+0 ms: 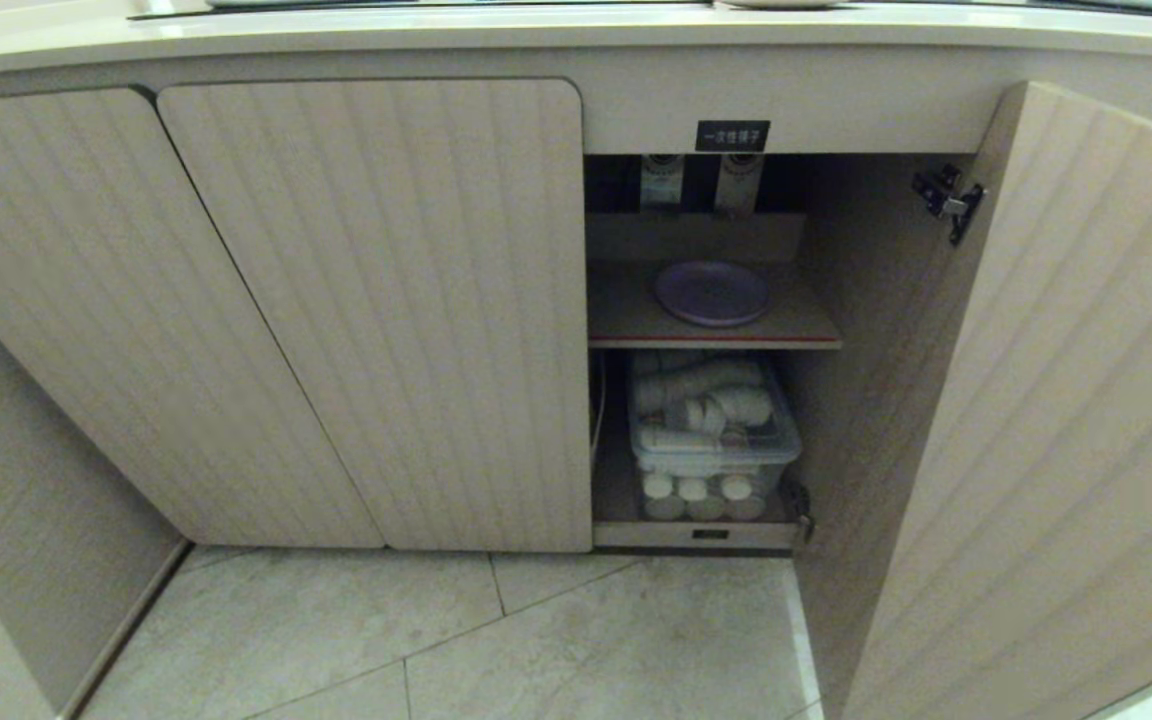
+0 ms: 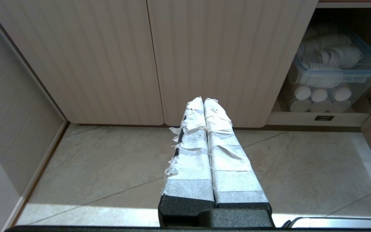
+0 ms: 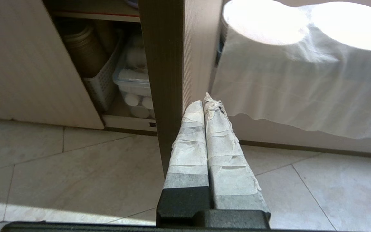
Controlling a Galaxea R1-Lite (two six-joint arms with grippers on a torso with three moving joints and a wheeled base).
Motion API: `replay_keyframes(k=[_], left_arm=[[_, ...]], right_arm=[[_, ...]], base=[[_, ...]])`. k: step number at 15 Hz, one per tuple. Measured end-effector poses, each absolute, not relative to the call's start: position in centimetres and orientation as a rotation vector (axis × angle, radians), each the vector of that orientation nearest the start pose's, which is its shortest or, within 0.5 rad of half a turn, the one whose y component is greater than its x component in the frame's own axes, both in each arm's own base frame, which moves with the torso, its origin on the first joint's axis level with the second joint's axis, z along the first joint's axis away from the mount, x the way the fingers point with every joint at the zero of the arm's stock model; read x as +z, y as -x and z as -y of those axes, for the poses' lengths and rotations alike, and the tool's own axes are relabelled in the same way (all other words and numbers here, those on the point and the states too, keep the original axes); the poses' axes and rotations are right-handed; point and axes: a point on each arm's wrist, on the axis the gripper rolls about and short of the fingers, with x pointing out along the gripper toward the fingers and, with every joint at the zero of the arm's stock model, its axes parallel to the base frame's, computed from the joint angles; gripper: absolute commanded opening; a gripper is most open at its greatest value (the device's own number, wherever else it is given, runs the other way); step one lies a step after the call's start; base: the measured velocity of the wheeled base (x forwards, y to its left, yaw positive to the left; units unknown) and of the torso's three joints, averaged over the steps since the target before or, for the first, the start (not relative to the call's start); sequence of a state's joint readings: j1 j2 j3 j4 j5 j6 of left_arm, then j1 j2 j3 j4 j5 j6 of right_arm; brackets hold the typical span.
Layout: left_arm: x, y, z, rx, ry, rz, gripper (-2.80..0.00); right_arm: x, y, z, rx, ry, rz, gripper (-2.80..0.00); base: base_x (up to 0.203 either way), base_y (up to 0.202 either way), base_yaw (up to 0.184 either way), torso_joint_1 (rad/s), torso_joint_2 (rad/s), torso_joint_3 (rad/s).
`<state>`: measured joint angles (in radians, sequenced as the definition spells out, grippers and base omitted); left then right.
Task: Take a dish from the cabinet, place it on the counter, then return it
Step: Close the cabinet door
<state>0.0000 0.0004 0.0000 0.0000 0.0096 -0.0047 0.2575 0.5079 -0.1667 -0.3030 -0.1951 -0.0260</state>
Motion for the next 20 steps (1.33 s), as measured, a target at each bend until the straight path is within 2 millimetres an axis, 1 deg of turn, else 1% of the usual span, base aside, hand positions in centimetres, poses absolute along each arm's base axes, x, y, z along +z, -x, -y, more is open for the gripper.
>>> replay_keyframes(k=[4,8,11,14,20], left_arm=[[7.5,2.3,0.0,0.009,0.005,0.0,-2.8],[7.5,2.3,0.0,0.01,0.004,0.0,-2.8],[7.5,2.3,0.0,0.009,0.004,0.0,-2.8],[7.5,2.3,0.0,0.009,0.004,0.0,-2.8],[7.5,2.3,0.0,0.009,0.004,0.0,-2.8]], right_arm=[[15.9,-3.2,-0.5,0.084,-0.015,-0.006,-2.8],[16.6,-4.0,-0.8,0.121,-0.08,0.023,-2.8],[16.9,-4.7,-1.2,0.143,-0.09,0.032,-2.8],[16.7,-5.0,-1.4,0.176,-0.083,0.017,-2.8],[16.4,-5.1,-1.5,0.184,-0.08,-0.01,-2.8]], base=[[0.0,0.0,0.0,0.0,0.0,0.0],[0.0,0.0,0.0,0.0,0.0,0.0],[0.0,0.0,0.0,0.0,0.0,0.0],[0.0,0.0,0.0,0.0,0.0,0.0],[0.0,0.0,0.0,0.0,0.0,0.0]])
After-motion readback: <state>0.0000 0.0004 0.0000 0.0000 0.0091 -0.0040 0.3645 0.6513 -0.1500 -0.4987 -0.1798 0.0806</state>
